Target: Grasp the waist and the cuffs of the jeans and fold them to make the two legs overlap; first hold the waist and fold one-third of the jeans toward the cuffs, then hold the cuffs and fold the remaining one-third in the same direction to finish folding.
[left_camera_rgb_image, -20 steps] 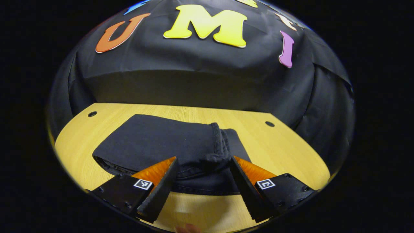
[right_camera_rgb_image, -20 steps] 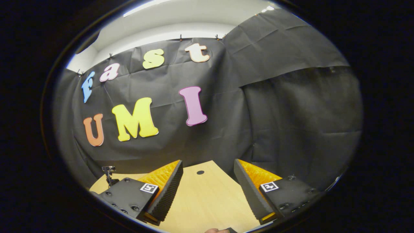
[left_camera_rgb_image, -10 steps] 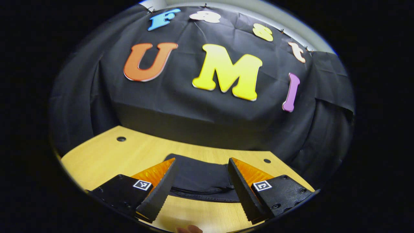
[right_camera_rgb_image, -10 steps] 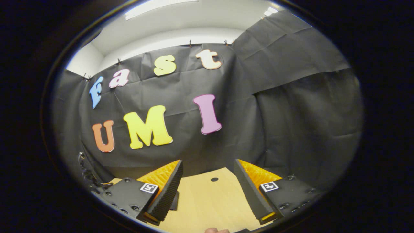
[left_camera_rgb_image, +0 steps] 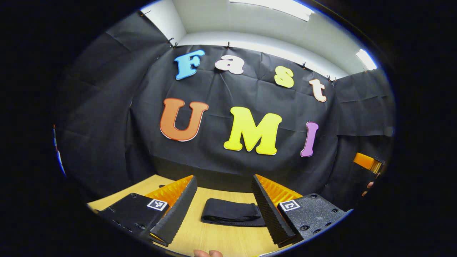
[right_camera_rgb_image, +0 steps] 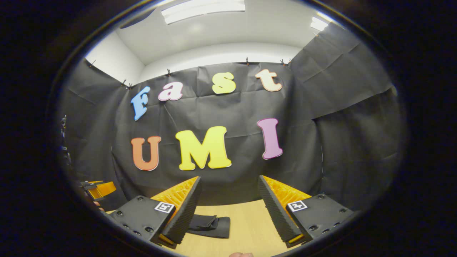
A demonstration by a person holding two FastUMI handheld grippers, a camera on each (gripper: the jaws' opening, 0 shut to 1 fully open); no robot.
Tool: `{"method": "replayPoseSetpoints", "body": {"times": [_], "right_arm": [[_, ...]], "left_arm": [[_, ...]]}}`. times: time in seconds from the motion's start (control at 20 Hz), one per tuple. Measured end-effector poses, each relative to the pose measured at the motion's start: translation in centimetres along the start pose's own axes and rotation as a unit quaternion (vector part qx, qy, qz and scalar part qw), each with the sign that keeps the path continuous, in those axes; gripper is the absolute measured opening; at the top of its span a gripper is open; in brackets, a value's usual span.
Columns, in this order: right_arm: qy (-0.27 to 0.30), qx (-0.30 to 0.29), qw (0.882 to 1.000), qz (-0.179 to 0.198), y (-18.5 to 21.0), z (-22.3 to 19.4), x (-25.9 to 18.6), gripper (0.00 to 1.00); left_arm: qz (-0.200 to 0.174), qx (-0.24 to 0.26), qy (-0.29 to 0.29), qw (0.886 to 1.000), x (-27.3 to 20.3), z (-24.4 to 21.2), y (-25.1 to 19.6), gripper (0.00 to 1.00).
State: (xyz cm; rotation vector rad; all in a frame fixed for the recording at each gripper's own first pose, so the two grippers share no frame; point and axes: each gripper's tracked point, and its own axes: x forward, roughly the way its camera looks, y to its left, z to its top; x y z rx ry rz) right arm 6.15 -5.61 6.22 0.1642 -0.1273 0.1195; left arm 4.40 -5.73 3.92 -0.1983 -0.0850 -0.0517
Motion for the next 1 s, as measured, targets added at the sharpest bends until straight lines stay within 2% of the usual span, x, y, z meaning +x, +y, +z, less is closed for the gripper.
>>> {"method": "replayPoseSetpoints", "body": {"times": [0.05,0.25,0.3,0.35,0.4,0.45,0.5,0.55,1.0], "right_arm": [[0.005,-0.004,1.0,0.002,0.7,-0.5,-0.7,0.98],[0.031,-0.012,0.999,0.015,3.8,-3.6,-3.3,0.98],[0.034,-0.016,0.999,0.017,4.3,-4.1,-3.8,0.94],[0.034,-0.022,0.999,0.022,4.9,-4.3,-4.2,0.94],[0.033,-0.031,0.999,0.024,5.3,-4.5,-4.5,0.98],[0.03,-0.038,0.998,0.026,5.6,-4.5,-4.8,0.94],[0.026,-0.044,0.998,0.025,5.8,-4.4,-5.1,0.98],[0.024,-0.047,0.998,0.024,5.9,-4.3,-5.2,0.94],[0.021,-0.054,0.998,0.019,6.5,-4.6,-5.0,0.94]], "left_arm": [[-0.002,0.01,-0.004,1.0,-1.2,0.1,-0.1,0.98],[-0.009,-0.004,-0.005,1.0,-4.7,0.1,-0.1,0.98],[-0.006,0.005,-0.001,1.0,-5.2,-0.2,0.4,1.0],[-0.001,0.019,0.002,1.0,-5.6,-0.4,0.9,0.98],[0.001,0.026,0.005,1.0,-5.8,-0.6,1.4,0.98],[-0.001,0.026,0.01,1.0,-6.1,-1.0,1.3,0.98],[0.0,0.025,0.013,1.0,-6.2,-1.2,1.4,0.98],[0.002,0.027,0.018,0.999,-6.2,-1.3,1.7,0.98],[0.006,0.032,0.023,0.999,-5.8,-1.1,2.7,0.98]]}}
